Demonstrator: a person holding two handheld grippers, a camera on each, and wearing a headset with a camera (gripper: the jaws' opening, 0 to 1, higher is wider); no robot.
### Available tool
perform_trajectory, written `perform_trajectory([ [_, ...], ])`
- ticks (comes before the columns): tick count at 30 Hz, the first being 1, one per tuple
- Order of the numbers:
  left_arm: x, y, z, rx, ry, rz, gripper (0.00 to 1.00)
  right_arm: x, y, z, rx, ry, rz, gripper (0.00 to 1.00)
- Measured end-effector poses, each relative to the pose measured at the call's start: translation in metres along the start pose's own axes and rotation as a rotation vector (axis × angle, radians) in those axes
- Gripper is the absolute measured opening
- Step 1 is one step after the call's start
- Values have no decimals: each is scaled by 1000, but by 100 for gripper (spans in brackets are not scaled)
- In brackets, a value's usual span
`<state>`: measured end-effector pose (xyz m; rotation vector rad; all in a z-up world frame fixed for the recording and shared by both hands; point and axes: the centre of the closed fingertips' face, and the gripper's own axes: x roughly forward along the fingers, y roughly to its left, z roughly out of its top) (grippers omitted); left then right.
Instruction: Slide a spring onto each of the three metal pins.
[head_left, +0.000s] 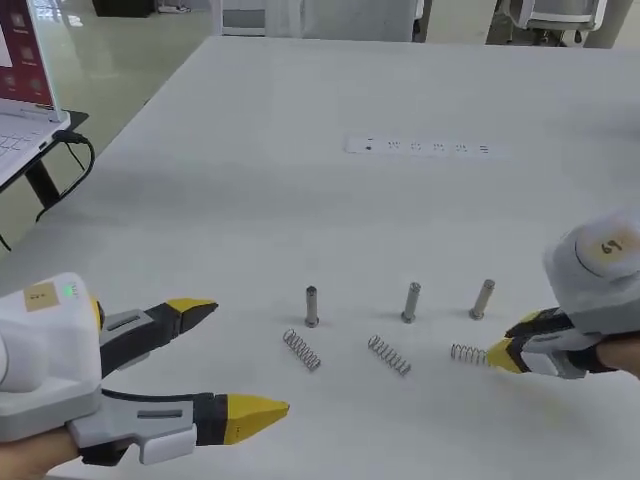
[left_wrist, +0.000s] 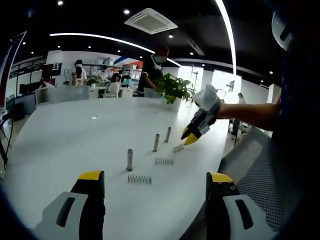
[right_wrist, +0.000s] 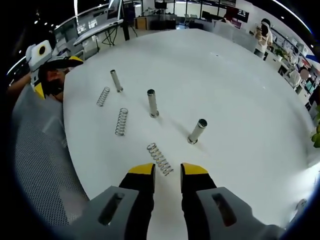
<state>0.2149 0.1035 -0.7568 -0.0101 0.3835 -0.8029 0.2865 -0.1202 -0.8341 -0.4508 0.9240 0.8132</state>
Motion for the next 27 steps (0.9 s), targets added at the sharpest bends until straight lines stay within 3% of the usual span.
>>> perform_trajectory([
  [5,0,0,0,-1,-1,3,80,6,2,-9,-136,54,14,21],
  [8,0,0,0,-1,1,2,79,10,-1,-12,-173,72,23,22],
  [10,0,0,0,-3,-1,3,79,10,2,-10,-216,73,53,21],
  [12,0,0,0,-3,0,4,79,11,7,-9,-227,82,83,21],
  [17,0,1,0,-7,-3,8,79,17,4,-3,-266,94,96,19],
  [27,-1,4,1,-11,-7,13,78,23,7,-9,-318,153,151,15],
])
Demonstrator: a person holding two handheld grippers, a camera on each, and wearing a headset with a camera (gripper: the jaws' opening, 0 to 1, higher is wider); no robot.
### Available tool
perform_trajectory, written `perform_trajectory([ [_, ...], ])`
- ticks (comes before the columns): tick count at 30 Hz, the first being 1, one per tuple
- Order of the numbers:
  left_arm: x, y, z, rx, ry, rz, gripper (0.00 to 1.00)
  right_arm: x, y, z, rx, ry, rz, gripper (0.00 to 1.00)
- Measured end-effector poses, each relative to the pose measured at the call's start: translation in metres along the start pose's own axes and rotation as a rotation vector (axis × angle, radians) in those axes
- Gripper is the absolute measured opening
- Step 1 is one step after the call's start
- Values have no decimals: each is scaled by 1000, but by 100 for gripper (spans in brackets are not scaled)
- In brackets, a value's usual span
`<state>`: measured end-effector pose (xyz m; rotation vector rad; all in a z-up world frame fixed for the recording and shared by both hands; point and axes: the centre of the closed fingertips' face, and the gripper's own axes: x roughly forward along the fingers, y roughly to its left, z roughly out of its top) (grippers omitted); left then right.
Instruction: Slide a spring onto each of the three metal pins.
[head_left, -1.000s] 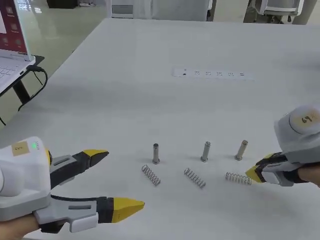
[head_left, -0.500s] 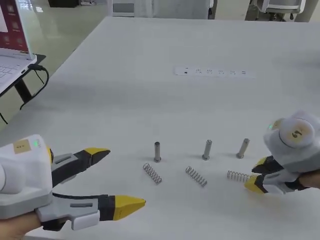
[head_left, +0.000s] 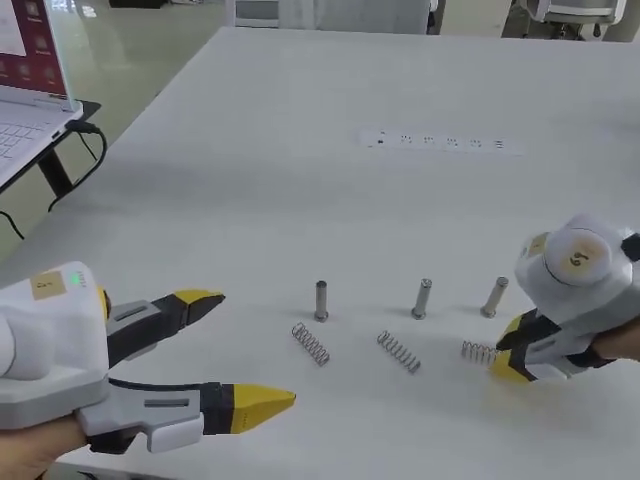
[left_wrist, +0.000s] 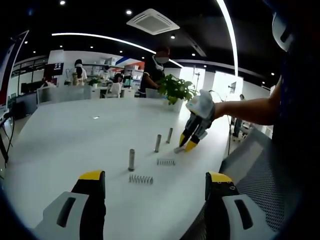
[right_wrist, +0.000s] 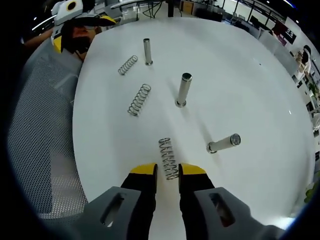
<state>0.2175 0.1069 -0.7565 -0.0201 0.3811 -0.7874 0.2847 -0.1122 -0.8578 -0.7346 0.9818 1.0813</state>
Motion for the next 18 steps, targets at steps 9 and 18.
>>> perform_trajectory([
  [9,-1,1,0,6,0,-1,78,1,3,-2,-45,37,26,9],
  [18,-9,-4,4,21,1,-14,76,-6,10,2,-28,24,31,8],
])
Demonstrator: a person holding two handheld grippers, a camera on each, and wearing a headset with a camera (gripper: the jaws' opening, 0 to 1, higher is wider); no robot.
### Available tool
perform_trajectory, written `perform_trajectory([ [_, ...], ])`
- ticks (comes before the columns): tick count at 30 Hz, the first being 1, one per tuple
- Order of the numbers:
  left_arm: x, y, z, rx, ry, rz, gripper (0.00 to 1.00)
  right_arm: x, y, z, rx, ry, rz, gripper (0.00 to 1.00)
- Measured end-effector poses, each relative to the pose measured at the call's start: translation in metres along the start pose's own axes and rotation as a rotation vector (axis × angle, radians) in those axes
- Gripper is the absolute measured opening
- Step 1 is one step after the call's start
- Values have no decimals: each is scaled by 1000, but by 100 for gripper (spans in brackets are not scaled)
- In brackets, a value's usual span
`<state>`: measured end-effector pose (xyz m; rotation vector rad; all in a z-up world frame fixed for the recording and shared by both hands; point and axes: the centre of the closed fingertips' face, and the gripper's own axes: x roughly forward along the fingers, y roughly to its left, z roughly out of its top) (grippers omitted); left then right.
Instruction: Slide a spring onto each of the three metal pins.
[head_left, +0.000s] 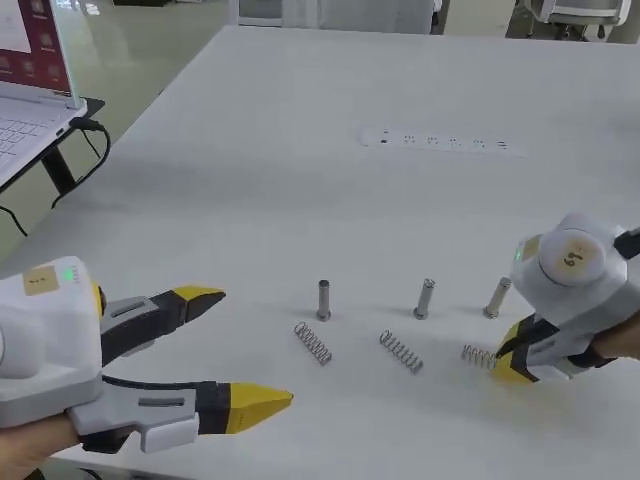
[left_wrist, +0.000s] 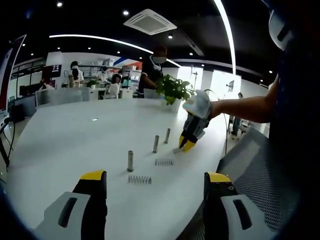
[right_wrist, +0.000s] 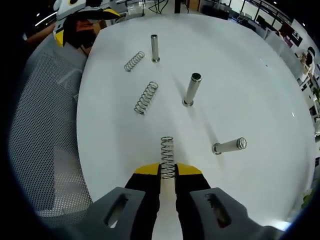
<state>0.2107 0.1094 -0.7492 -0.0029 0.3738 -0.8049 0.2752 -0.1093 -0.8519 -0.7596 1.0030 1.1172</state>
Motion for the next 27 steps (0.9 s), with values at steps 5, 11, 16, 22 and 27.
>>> perform_trajectory([
  [5,-2,-8,-1,13,15,-26,72,-10,7,7,-4,-22,-7,8],
  [11,1,-23,4,51,42,-87,68,-29,25,24,-51,-48,2,8],
  [16,8,-32,11,80,45,-136,60,-45,37,48,-95,-97,14,8],
  [22,17,-42,16,101,64,-201,51,-55,52,74,-132,-153,57,8],
  [27,23,-45,22,130,65,-232,44,-58,60,88,-170,-170,75,8],
])
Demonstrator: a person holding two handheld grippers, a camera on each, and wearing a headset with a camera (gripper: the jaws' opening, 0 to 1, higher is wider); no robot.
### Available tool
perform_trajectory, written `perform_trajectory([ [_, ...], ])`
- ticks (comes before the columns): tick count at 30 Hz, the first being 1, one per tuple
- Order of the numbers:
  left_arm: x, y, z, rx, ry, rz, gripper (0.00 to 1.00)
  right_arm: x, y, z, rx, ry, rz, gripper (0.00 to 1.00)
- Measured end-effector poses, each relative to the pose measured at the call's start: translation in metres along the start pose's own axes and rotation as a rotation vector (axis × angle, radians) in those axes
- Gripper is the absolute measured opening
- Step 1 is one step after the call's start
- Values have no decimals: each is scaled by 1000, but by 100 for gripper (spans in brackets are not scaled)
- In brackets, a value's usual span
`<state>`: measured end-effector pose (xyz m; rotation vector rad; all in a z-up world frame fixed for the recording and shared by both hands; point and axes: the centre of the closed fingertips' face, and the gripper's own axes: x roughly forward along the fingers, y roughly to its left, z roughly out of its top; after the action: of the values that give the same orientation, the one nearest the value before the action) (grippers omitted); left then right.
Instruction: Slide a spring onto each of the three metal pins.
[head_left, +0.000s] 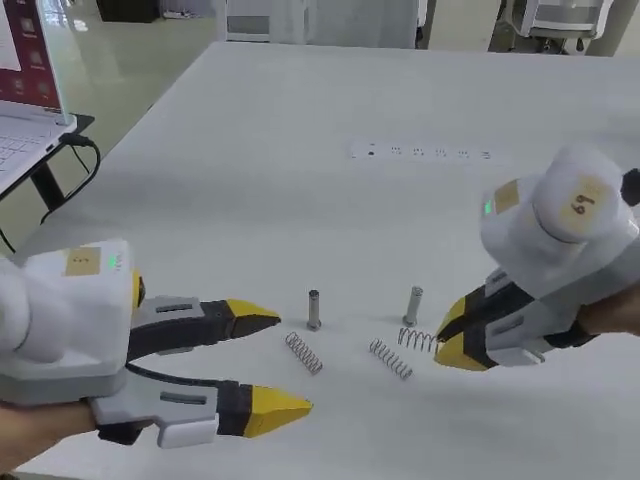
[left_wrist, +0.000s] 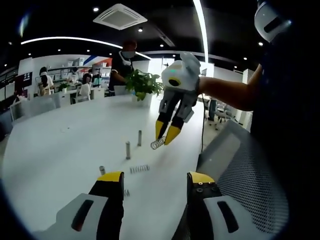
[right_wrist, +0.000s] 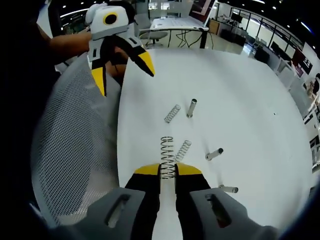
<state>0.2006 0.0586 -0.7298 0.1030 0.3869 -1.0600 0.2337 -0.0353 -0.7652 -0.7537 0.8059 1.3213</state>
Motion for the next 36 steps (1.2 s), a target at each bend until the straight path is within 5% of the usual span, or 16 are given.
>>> perform_trajectory([
  [11,19,2,15,53,-12,-67,31,7,11,29,-73,-26,45,8],
  [36,41,-7,13,111,8,-138,10,12,30,55,-175,-50,79,8],
])
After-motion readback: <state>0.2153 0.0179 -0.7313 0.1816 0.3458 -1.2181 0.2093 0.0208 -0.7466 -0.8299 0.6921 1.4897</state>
